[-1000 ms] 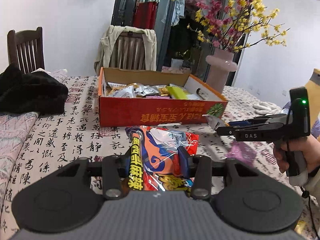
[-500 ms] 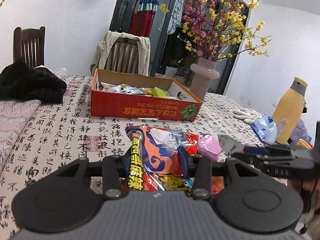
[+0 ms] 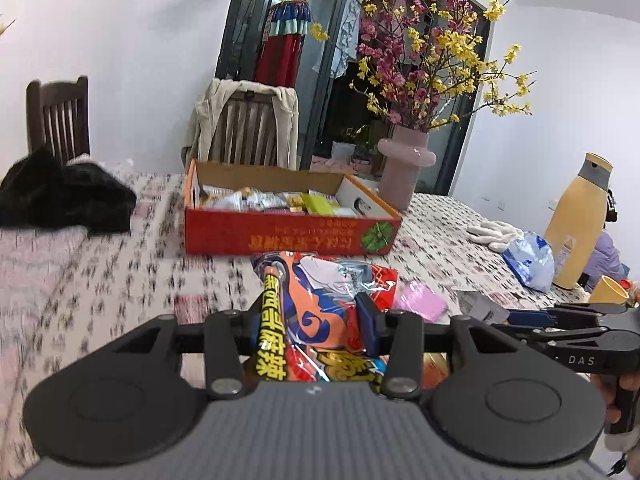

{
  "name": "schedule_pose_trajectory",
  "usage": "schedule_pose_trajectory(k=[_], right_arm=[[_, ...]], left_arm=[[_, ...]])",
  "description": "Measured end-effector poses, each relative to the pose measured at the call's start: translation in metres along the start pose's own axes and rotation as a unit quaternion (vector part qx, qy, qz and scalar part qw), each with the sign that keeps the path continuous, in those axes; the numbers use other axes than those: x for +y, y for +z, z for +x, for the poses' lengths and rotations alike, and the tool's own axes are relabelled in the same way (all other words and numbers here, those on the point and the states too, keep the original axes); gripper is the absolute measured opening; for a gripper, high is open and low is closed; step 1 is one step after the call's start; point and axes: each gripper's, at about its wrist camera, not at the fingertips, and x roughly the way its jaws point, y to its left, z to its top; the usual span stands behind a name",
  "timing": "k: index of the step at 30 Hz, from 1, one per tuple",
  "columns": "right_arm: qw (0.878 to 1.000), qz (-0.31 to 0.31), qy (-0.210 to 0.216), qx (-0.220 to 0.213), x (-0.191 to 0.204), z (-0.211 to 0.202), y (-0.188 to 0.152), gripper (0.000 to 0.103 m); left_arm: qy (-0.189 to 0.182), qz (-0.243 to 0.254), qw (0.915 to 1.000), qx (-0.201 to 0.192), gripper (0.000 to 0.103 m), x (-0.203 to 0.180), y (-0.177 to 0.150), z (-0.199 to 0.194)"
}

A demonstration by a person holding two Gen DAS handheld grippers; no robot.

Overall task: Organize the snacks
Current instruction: 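Carry the crisp bag and white-orange packet into the orange box and open both grippers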

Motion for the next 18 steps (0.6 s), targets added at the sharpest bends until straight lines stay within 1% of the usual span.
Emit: schedule_pose_trajectory(k=[3,7,10,12,15,18], right_arm=[[1.000,-0.017,0.000,-0.006,-0.007,0.012,0.021,0.040],[0.999,-0.044,0.004,-0.020,-0.018,0.034,0.062,0.040],[0.998,-0.063,0.002,-0.023,-0.026,0.063,0.100,0.040],[0.997,-0.073,0.002,-0.023,-0.032,0.087,0.126,0.040],[0.997,-0.082,0.005,-0.017,-0.039,0.132,0.164,0.040],[0.998,-0.069,0.013,0.004,-0.045,0.189,0.197,0.040]], left_arm=[[0.005,0.022,0.9996,-0.014,0.044,0.004,0.023,0.016],[0.008,0.048,0.9983,-0.032,0.044,0.015,0.059,0.048],[0.013,0.065,0.9972,-0.035,0.044,0.027,0.089,0.083],[0.016,0.069,0.9970,-0.030,0.044,0.037,0.112,0.115],[0.019,0.055,0.9982,-0.013,0.044,0.052,0.140,0.166],[0.018,0.022,0.9996,0.005,0.044,0.064,0.159,0.217]])
